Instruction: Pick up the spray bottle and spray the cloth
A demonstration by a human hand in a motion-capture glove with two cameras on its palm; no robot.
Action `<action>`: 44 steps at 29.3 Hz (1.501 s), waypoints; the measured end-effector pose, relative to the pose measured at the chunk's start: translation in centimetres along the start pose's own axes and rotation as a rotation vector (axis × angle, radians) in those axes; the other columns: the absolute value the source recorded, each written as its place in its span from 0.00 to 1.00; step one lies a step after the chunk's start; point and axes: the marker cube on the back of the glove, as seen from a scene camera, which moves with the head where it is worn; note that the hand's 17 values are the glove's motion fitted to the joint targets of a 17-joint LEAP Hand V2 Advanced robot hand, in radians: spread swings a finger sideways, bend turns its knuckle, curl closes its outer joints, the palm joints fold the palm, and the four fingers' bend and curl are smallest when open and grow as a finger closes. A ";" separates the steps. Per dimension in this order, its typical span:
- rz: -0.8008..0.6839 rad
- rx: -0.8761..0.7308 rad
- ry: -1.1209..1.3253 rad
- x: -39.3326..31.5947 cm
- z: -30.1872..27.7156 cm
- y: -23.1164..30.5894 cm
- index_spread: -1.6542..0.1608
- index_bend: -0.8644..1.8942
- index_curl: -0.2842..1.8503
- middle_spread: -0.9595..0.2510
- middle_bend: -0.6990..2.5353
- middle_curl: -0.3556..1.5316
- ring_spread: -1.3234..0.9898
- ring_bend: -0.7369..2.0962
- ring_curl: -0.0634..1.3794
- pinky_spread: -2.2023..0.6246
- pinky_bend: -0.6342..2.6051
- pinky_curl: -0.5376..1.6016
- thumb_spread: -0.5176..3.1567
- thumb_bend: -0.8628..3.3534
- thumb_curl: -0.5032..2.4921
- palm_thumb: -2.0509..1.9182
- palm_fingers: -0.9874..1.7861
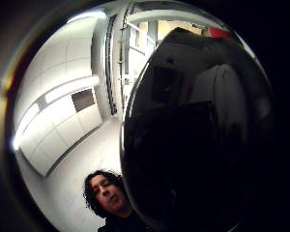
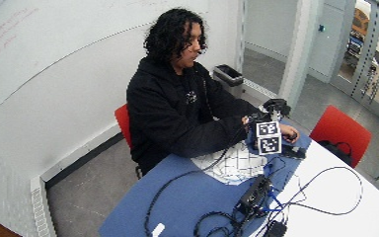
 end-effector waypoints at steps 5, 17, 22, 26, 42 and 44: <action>0.056 -0.125 -0.019 0.1 -0.6 1.2 0.76 0.41 0.47 0.64 0.41 0.52 0.49 0.50 0.40 0.69 0.33 0.46 0.29 0.20 0.49 0.76 0.79; 0.041 -0.136 0.410 -2.7 -9.6 9.2 0.77 0.32 0.38 0.76 0.32 0.46 0.54 0.44 0.36 0.79 0.34 0.46 0.39 0.20 0.44 0.74 0.54; 0.014 -0.084 0.572 -4.3 -13.8 10.4 0.77 0.33 0.34 0.79 0.31 0.44 0.56 0.42 0.34 0.82 0.35 0.46 0.41 0.20 0.42 0.73 0.52; 0.015 -0.132 0.739 -5.4 -16.4 13.8 0.76 0.35 0.32 0.80 0.29 0.42 0.57 0.41 0.32 0.83 0.36 0.46 0.42 0.20 0.40 0.72 0.50; 0.116 -0.296 1.119 -8.8 -21.3 19.2 0.70 0.40 0.30 0.79 0.27 0.38 0.59 0.32 0.26 0.86 0.33 0.43 0.43 0.20 0.36 0.71 0.40; 0.121 -0.294 1.122 -8.7 -21.1 18.5 0.70 0.40 0.30 0.78 0.27 0.38 0.59 0.32 0.25 0.86 0.33 0.43 0.43 0.20 0.36 0.72 0.40</action>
